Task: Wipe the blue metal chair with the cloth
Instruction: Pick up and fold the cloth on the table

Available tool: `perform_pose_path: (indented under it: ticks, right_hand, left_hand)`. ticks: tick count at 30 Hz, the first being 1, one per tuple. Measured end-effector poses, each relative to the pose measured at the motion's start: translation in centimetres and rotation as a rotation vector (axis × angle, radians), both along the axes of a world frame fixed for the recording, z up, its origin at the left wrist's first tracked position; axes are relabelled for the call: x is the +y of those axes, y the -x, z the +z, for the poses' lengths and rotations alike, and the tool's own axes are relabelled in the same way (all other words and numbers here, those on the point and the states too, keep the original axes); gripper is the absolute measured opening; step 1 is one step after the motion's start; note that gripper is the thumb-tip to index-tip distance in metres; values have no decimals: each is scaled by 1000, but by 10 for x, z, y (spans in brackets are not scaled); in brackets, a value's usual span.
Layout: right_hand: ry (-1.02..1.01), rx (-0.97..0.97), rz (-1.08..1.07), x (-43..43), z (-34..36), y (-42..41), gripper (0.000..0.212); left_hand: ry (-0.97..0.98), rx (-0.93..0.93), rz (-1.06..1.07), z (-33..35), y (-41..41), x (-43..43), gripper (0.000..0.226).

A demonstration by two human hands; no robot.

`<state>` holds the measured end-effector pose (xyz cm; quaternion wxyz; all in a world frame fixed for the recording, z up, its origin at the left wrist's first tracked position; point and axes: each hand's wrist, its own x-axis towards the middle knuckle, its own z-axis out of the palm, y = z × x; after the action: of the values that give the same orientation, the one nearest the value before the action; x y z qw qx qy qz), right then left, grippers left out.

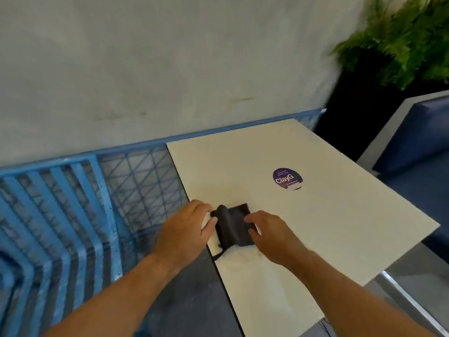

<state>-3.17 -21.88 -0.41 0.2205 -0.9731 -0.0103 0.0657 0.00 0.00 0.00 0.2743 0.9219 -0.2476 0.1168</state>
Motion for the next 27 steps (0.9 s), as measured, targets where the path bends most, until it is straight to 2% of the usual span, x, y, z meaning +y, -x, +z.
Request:
perform_pose_path:
  ticks: [6, 11, 15, 20, 23, 27]
  right_hand:
    - [93, 187, 136, -25, -56, -34, 37]
    - [166, 151, 288, -24, -95, -58, 38]
    - [235, 108, 375, -30, -122, -63, 46]
    - [271, -37, 414, -30, -132, -67, 27]
    - [221, -19, 361, -25, -128, -72, 23]
    - [82, 77, 178, -22, -111, -85, 16]
  left_hand:
    - [-99, 314, 17, -50, -11, -53, 31]
    - [-126, 507, 95, -87, -18, -77, 23]
    - [-99, 532, 162, -101, -16, -86, 29]
    - [-67, 502, 181, -107, -13, -87, 38]
    - [-58, 490, 196, -108, -11, -88, 41]
    - [-18, 519, 240, -108, -11, -86, 59]
